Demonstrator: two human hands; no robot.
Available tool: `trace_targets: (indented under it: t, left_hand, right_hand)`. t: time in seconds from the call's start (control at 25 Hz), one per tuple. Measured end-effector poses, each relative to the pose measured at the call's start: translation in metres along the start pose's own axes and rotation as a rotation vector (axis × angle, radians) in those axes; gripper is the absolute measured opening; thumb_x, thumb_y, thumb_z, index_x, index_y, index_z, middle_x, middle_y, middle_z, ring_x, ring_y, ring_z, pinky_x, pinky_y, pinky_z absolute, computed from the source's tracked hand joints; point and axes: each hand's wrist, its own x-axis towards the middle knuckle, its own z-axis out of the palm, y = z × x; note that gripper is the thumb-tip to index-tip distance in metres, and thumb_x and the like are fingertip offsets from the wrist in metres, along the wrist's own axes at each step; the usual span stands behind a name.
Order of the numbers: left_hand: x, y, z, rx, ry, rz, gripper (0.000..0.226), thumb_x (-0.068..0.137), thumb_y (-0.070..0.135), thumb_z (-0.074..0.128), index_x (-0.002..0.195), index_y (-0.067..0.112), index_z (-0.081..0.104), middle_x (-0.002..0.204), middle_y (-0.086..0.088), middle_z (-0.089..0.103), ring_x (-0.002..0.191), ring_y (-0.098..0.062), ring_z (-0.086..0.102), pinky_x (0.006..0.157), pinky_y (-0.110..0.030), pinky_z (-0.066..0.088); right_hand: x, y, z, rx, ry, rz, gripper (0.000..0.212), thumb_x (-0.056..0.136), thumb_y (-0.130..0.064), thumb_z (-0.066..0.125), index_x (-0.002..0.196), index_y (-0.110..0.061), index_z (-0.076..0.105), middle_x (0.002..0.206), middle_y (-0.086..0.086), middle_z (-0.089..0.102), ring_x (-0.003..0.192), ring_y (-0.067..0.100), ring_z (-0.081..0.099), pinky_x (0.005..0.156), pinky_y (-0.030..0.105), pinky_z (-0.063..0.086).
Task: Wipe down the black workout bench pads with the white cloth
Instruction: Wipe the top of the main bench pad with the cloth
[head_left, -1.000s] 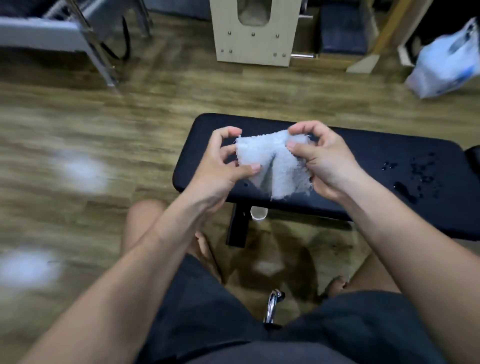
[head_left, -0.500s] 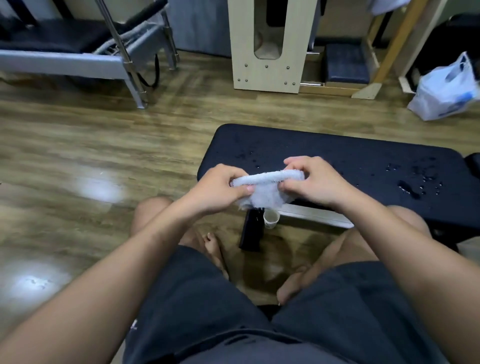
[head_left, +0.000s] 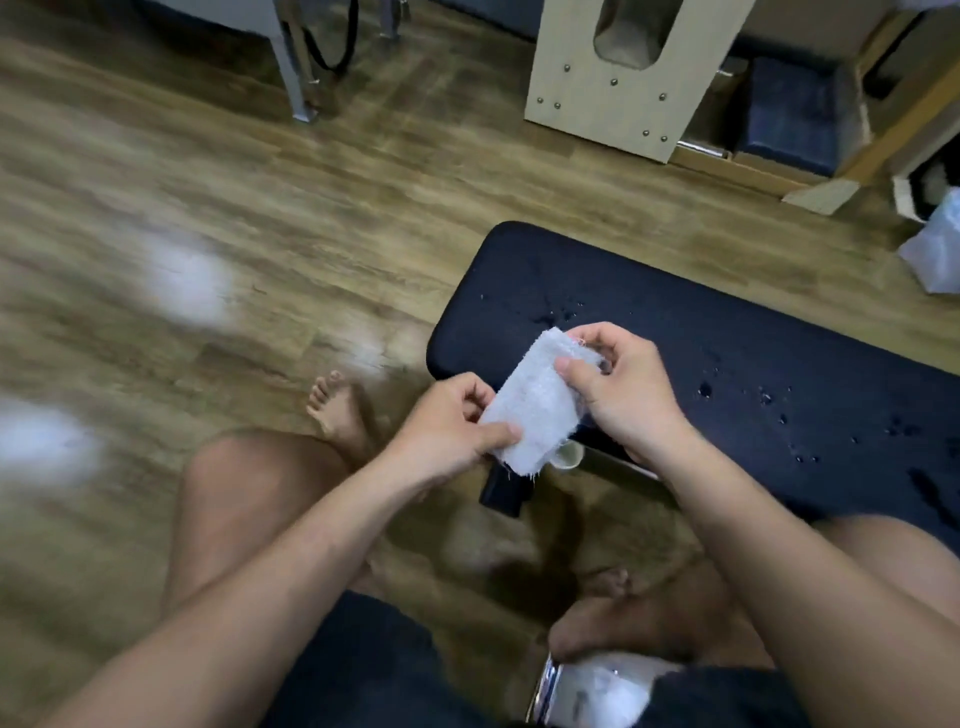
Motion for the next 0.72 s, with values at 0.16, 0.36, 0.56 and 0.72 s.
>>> trace_targets:
  t: [0.16,0.36,0.56,0.72]
  left_hand:
    - [0.055,-0.019,-0.019,-0.174,0.097,-0.04,0.019,0.086,0.011,0.072,0.082,0.012,0.053,0.075,-0.009,0.071,0.063,-0.021,0.071,0.06,-0.032,0.057]
    - [0.088,-0.025,-0.036,0.704,0.234,0.09,0.02,0.088,0.043,0.06,0.098,0.027,0.056,0.099,0.006,0.062,0.094,-0.022,0.06,0.079,-0.041,0.051]
    - [0.09,-0.04,-0.041,0.993,0.232,0.252,0.052,0.08,0.037,0.07,0.122,0.009,0.058,0.129,-0.009,0.057,0.116,-0.029,0.056,0.088,-0.043,0.053]
    - [0.094,-0.06,-0.037,1.035,0.26,0.375,0.061,0.078,0.035,0.057,0.126,-0.002,0.06,0.133,-0.02,0.058,0.127,-0.034,0.054,0.101,-0.048,0.049]
  right_hand:
    - [0.085,-0.006,0.041,-0.225,-0.039,-0.152,0.008,0.083,-0.022,0.068,0.089,-0.028,0.066,0.081,-0.01,0.068,0.074,0.016,0.063,0.071,0.031,0.052]
    - [0.134,0.008,0.076,-0.721,-0.029,-0.281,0.031,0.087,-0.024,0.062,0.117,-0.021,0.062,0.117,0.0,0.06,0.105,0.023,0.057,0.088,0.032,0.045]
    - [0.09,0.04,0.091,-0.979,-0.058,-0.636,0.045,0.093,-0.039,0.048,0.123,-0.009,0.064,0.132,0.013,0.058,0.122,0.036,0.051,0.102,0.047,0.042]
    - [0.113,0.05,0.092,-1.108,-0.149,-0.706,0.052,0.102,-0.036,0.029,0.127,-0.004,0.061,0.135,0.018,0.056,0.125,0.037,0.052,0.107,0.045,0.041]
